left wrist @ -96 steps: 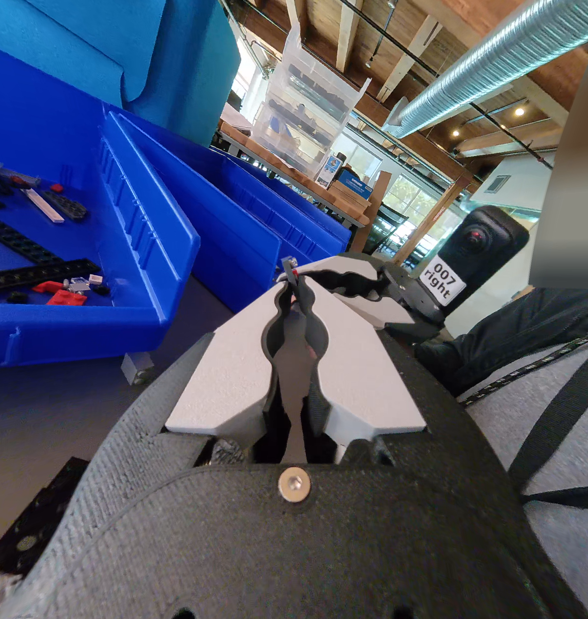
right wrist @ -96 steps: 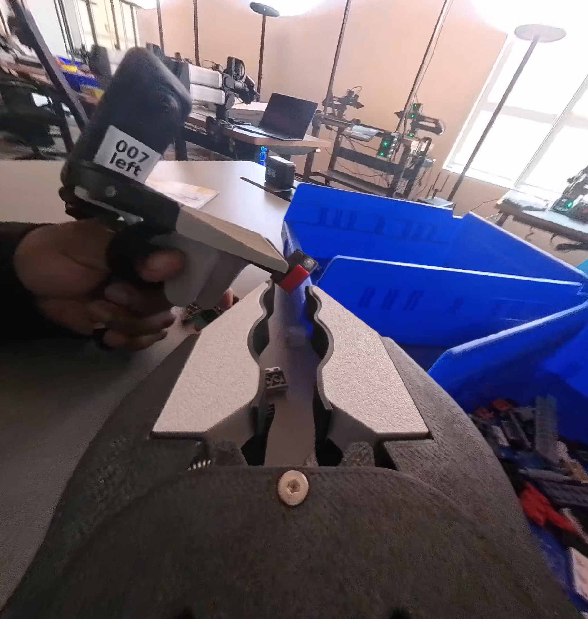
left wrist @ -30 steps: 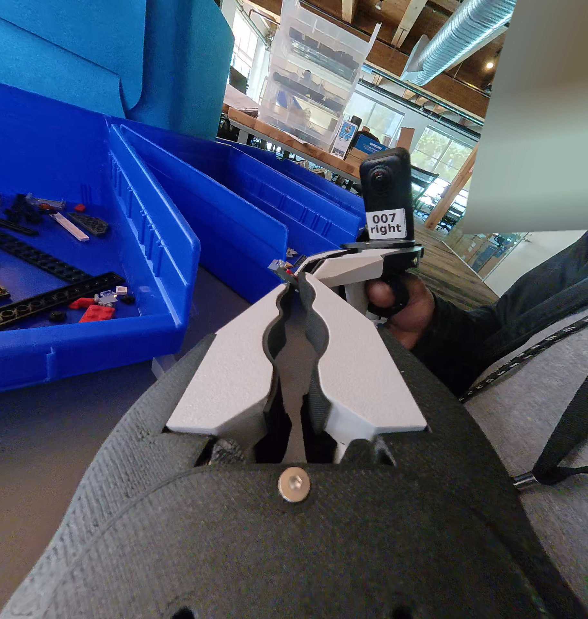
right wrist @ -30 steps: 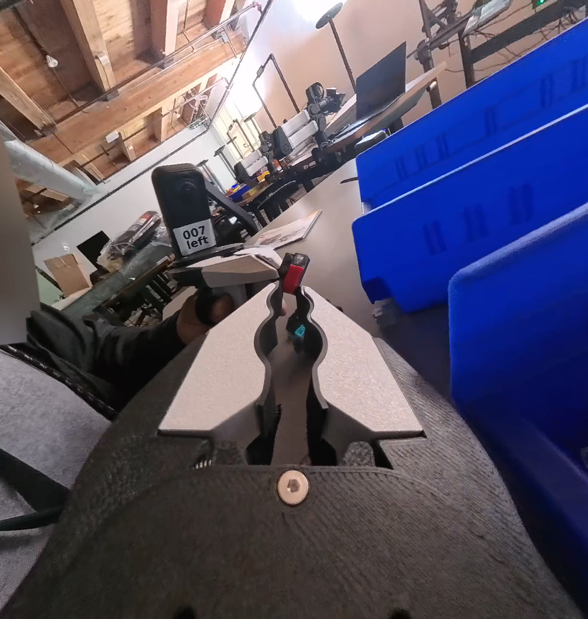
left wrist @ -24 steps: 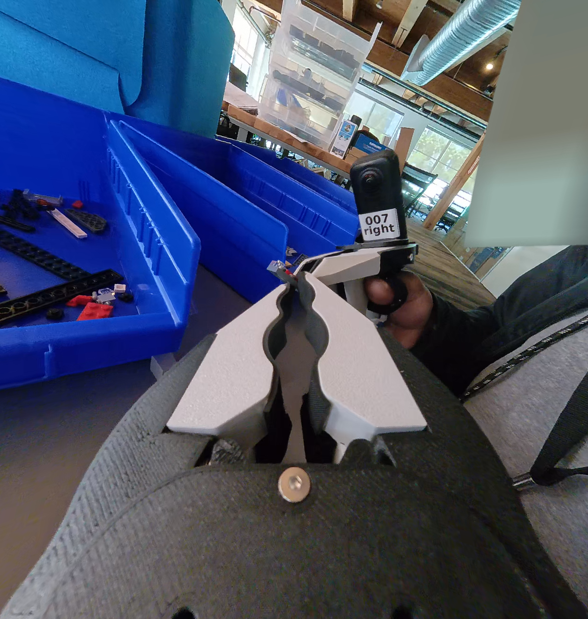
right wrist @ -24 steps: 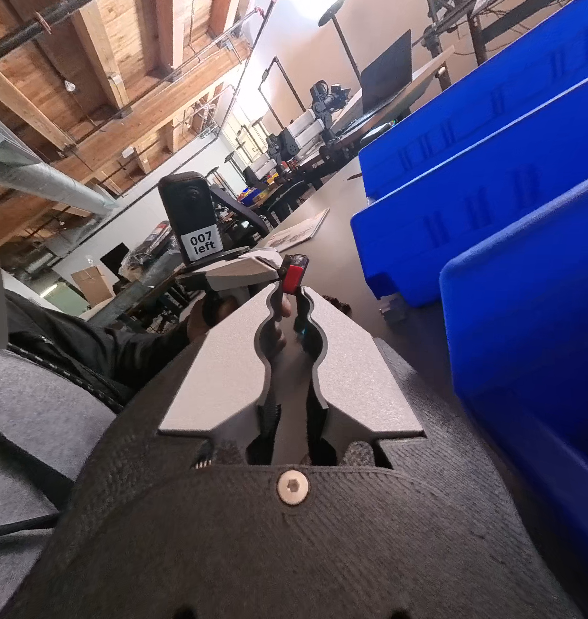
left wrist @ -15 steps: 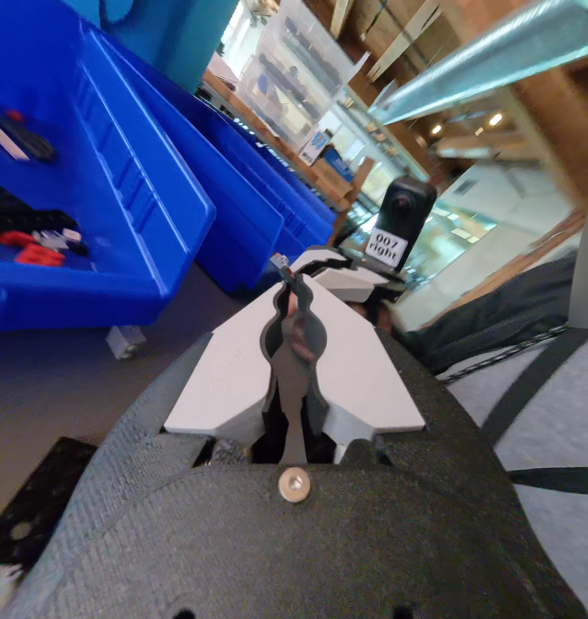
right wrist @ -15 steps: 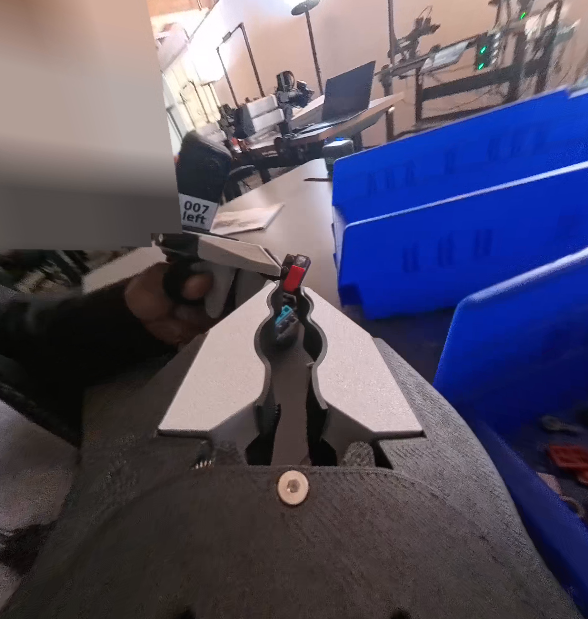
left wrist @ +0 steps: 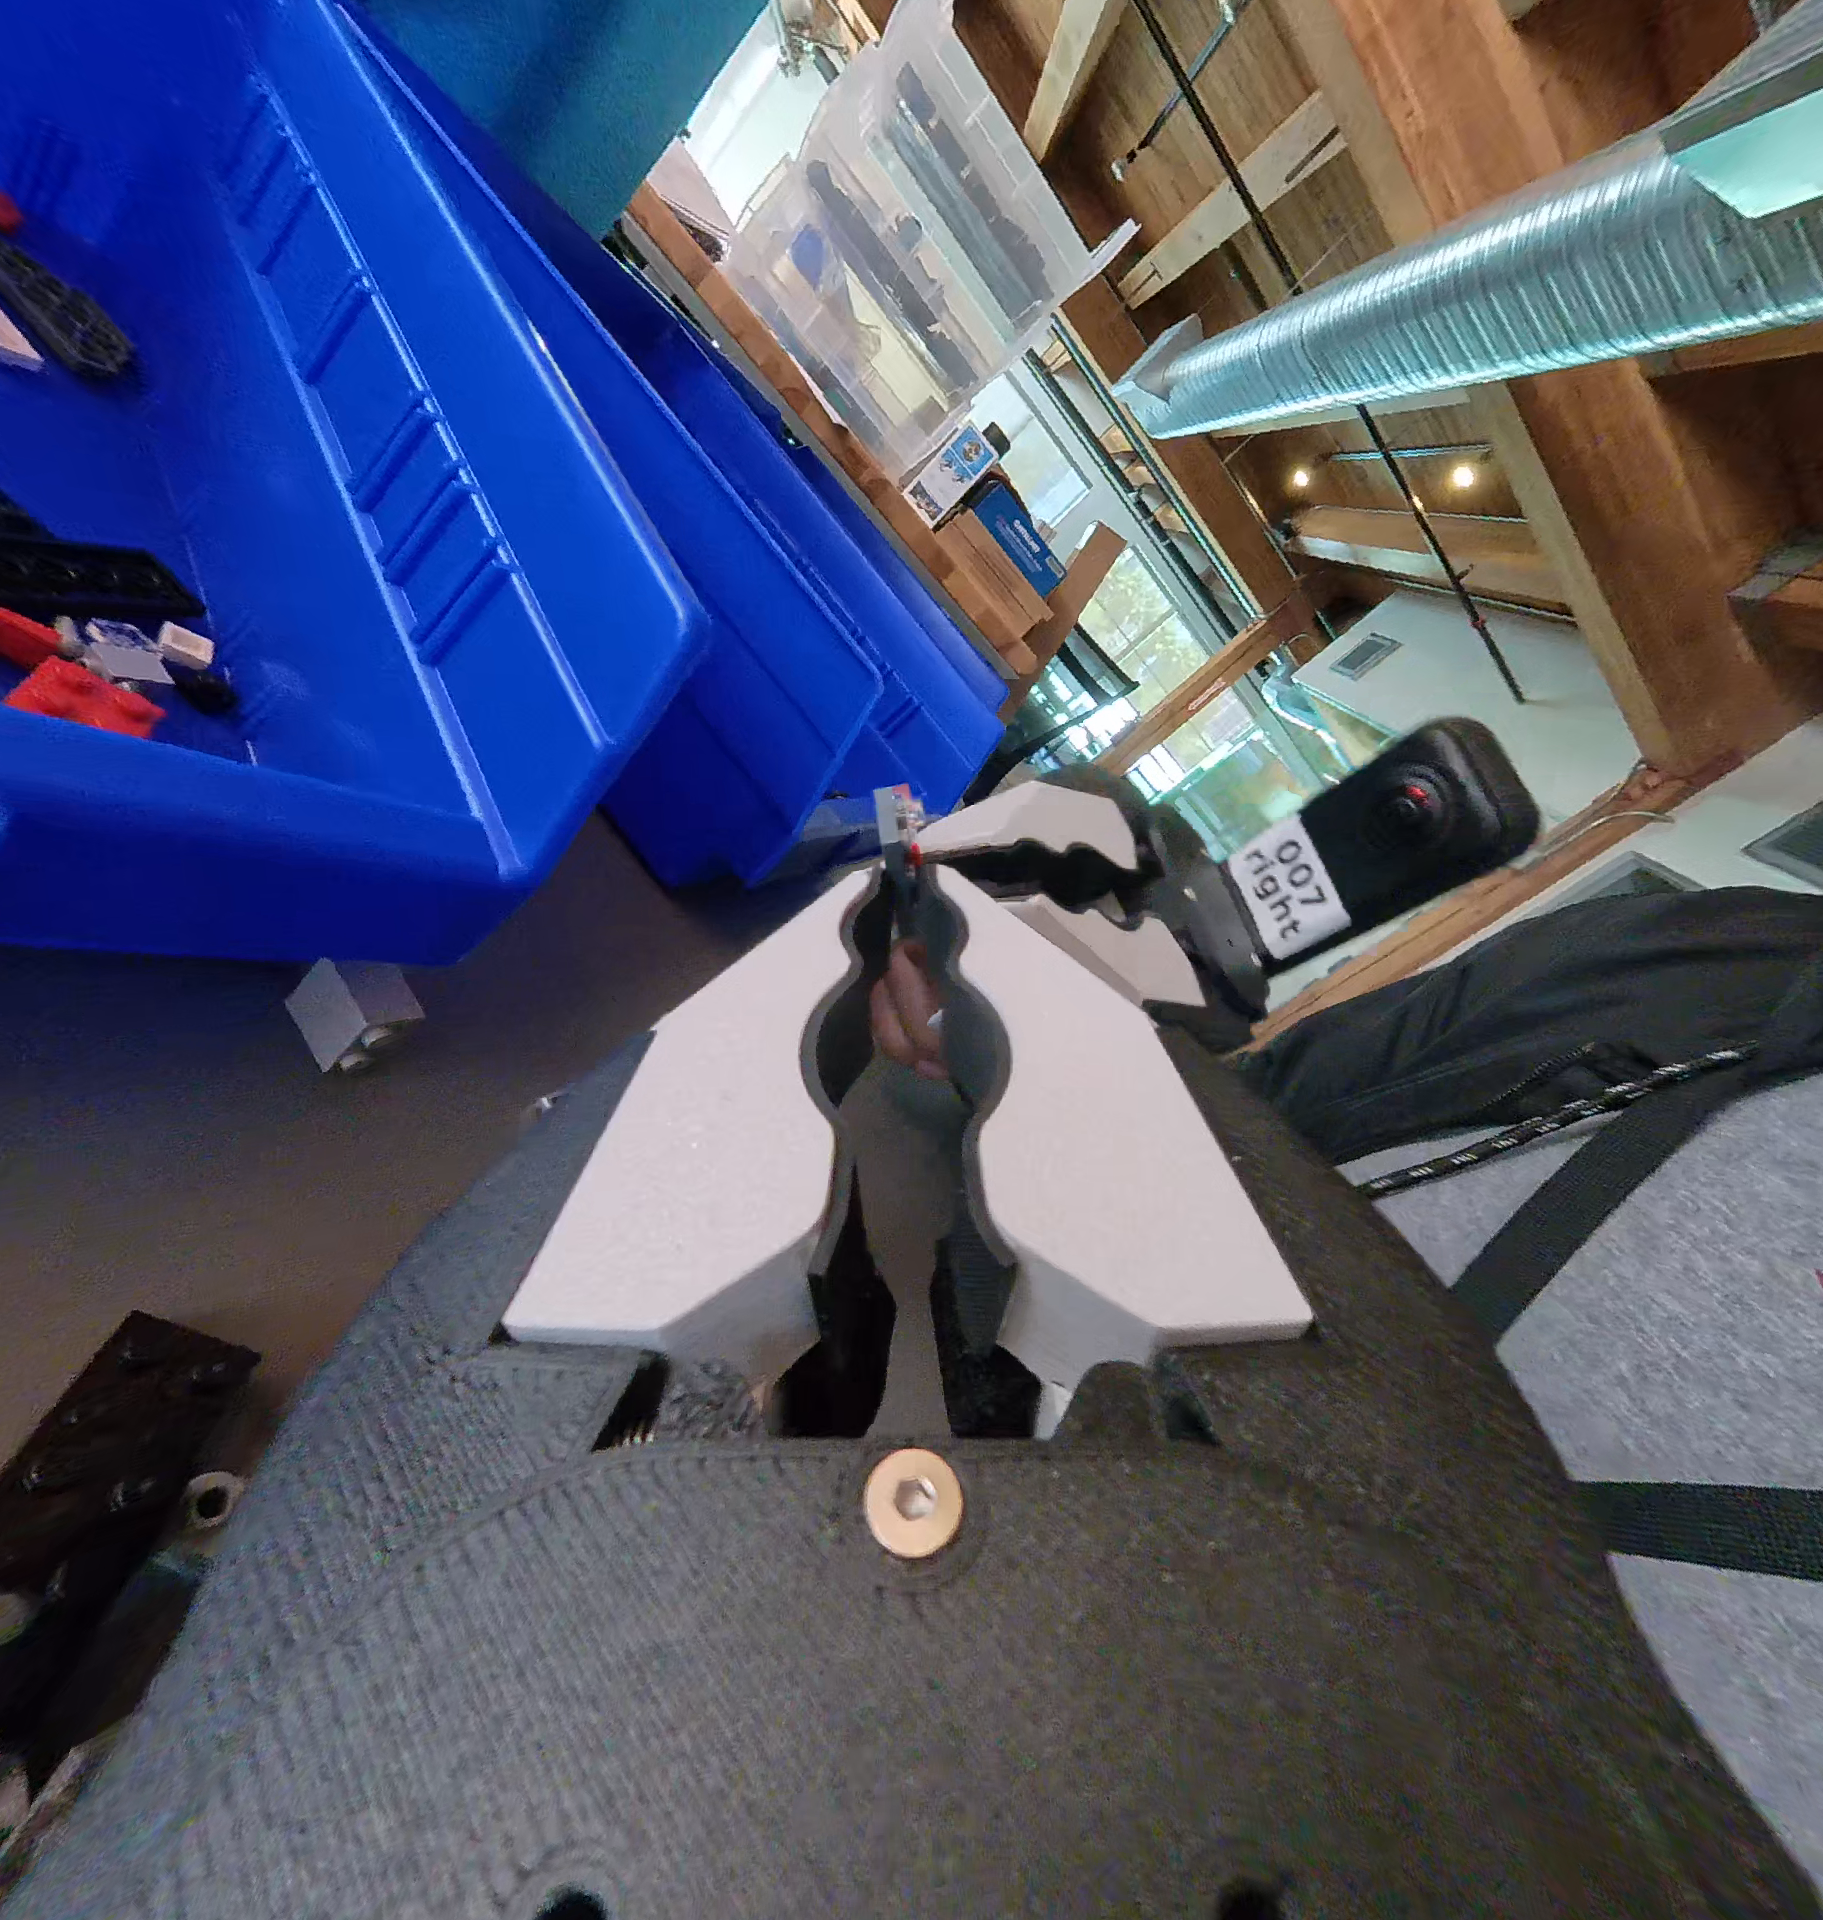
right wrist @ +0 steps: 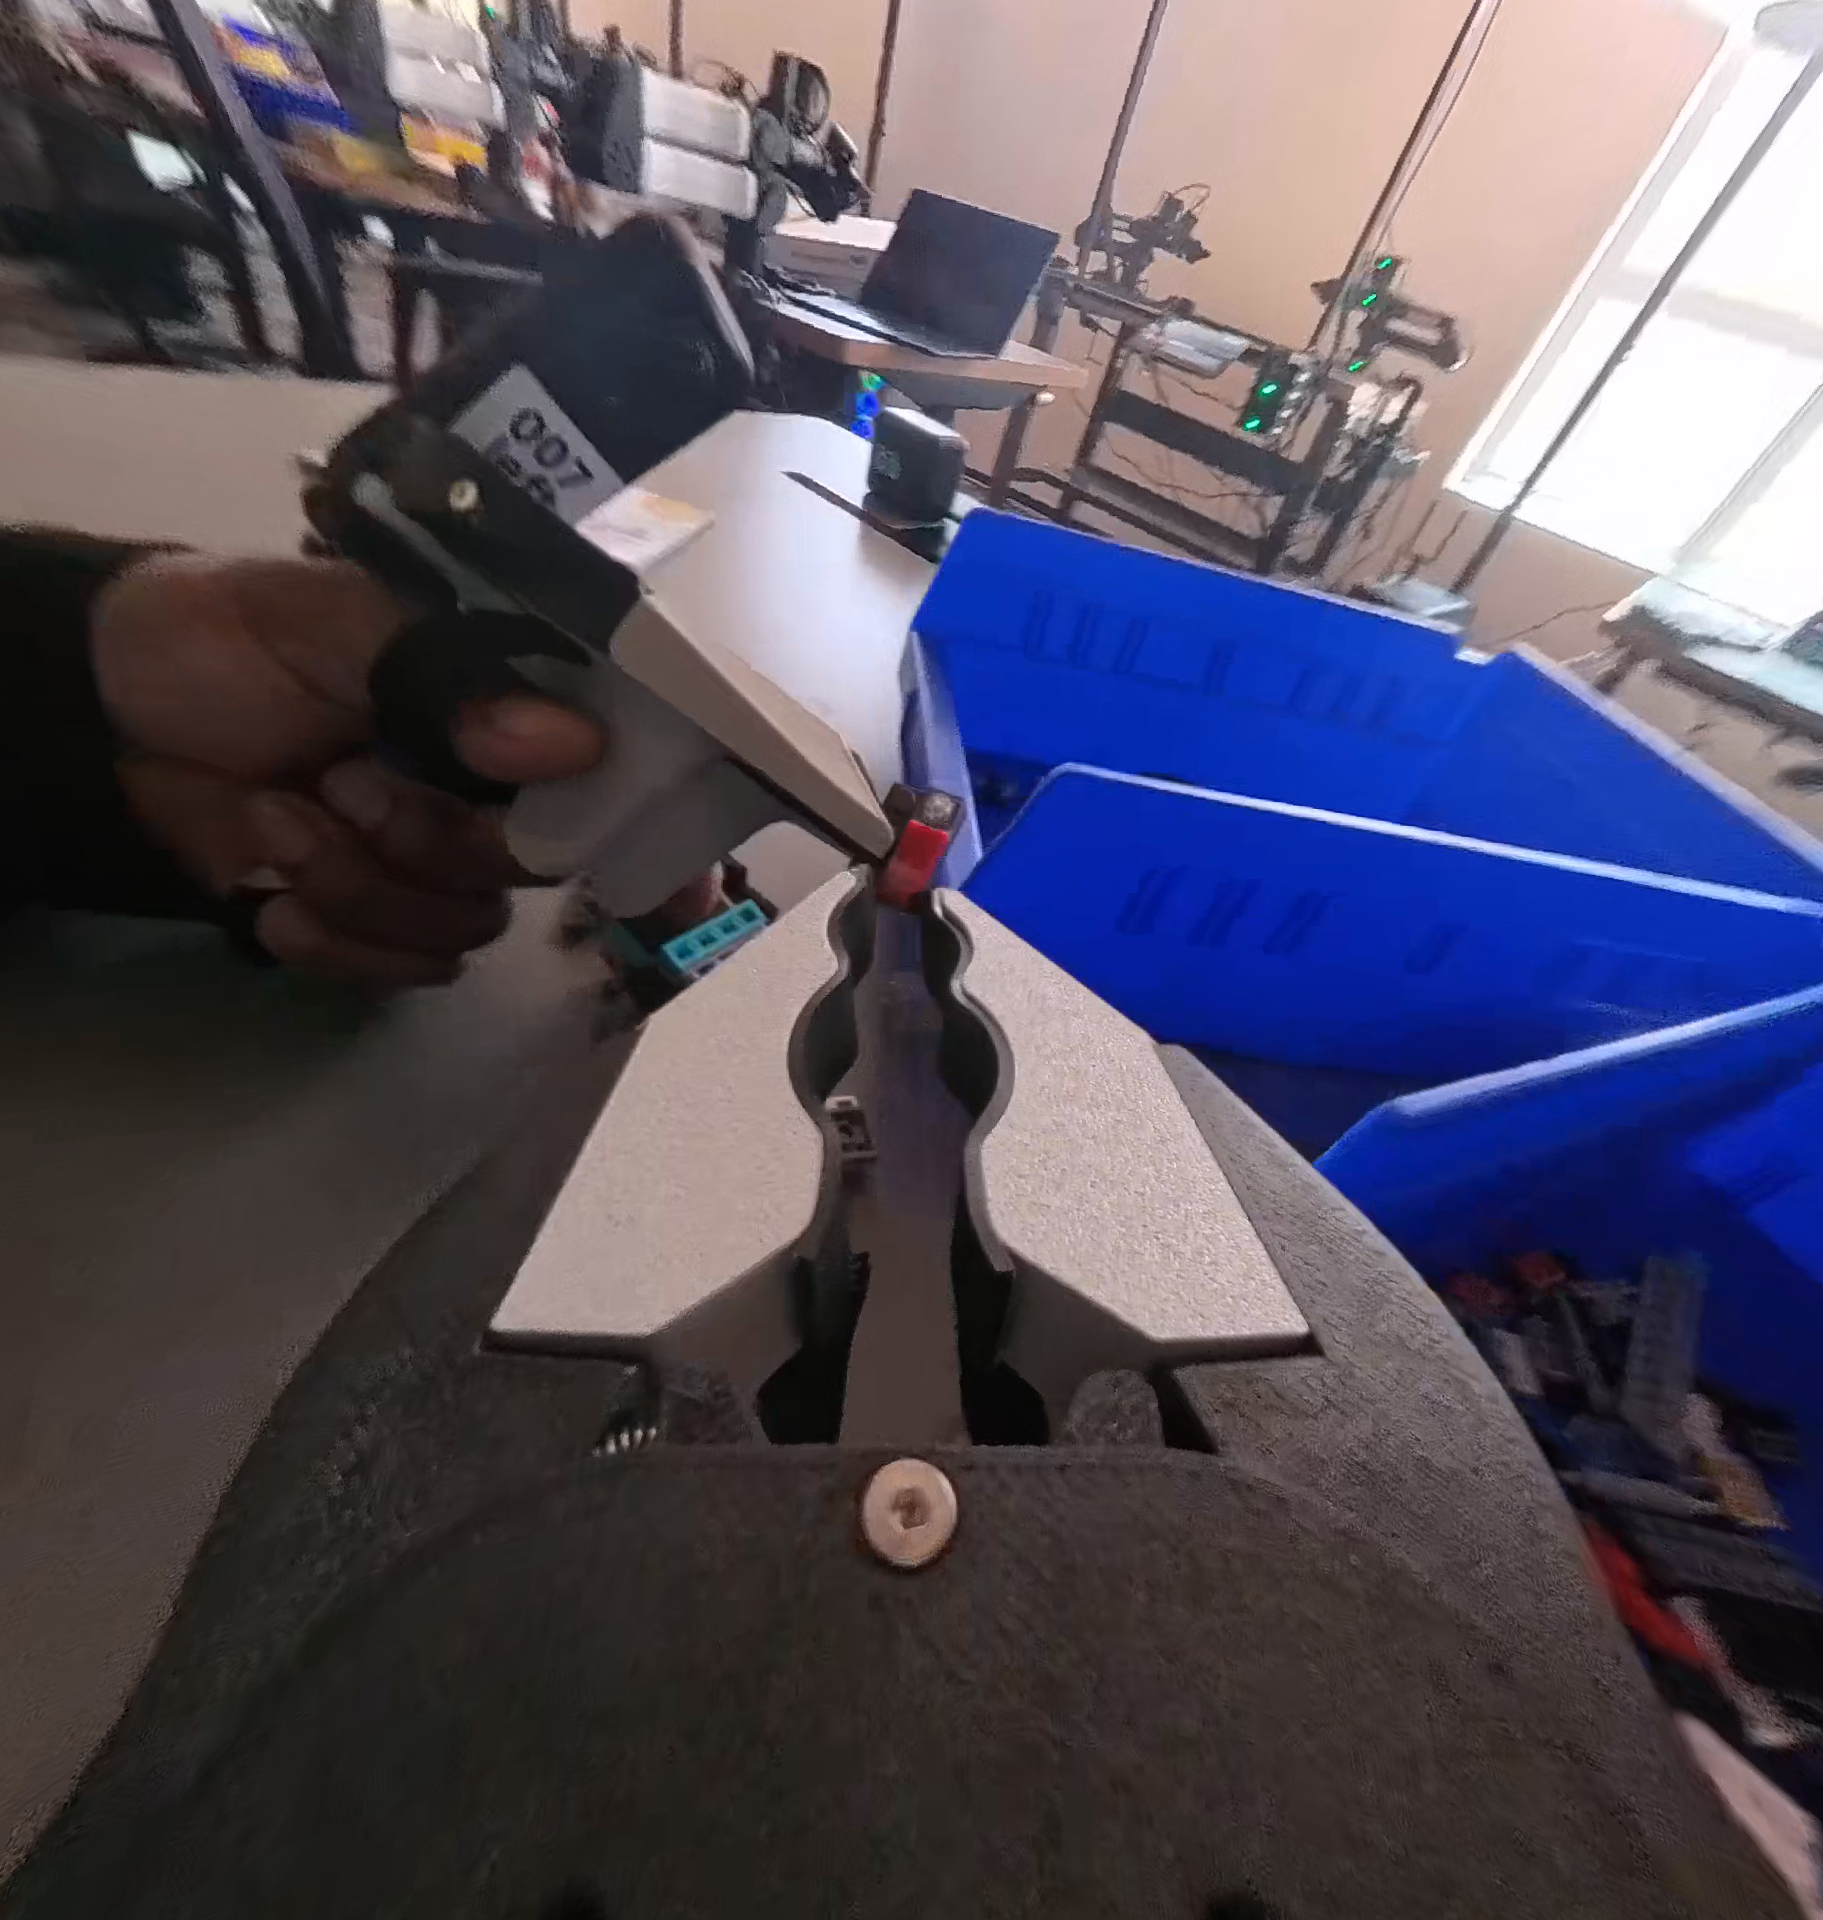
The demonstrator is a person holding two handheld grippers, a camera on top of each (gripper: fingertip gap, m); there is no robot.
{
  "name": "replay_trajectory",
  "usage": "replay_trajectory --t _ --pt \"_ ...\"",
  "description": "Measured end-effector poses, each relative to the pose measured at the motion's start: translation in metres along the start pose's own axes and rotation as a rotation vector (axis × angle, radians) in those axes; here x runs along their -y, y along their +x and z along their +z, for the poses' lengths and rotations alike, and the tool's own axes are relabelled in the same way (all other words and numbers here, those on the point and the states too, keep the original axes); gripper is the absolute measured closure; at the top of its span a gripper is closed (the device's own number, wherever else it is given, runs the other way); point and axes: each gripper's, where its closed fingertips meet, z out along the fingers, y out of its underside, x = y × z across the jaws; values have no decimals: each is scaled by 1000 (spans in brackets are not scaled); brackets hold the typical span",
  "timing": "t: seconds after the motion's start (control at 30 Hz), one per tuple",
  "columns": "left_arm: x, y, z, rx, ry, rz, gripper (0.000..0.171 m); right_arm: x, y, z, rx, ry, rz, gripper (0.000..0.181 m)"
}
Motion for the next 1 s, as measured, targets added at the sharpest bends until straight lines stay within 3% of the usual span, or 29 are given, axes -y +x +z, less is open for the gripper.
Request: replay_trajectory --t 0.13,0.23,0.43,0.7,0.87,1.0 --pt "0 -2 0 22 11 7 167 -1 0 0 -85 -34 -201 173" --pt "-1 -3 1 48 10 52 167 -1 1 0 -93 -41 -241 174" --pt "-1 -3 0 126 -15 206 167 0 1 -1 28 -10 44 175" --pt "-2 -5 0 137 -30 220 167 -3 1 -1 136 -6 291 174" --pt "-4 -7 0 146 -46 223 167 -6 0 0 171 -20 368 174" --pt "-7 -12 -1 178 -74 234 167 -12 -1 1 126 -82 257 175"
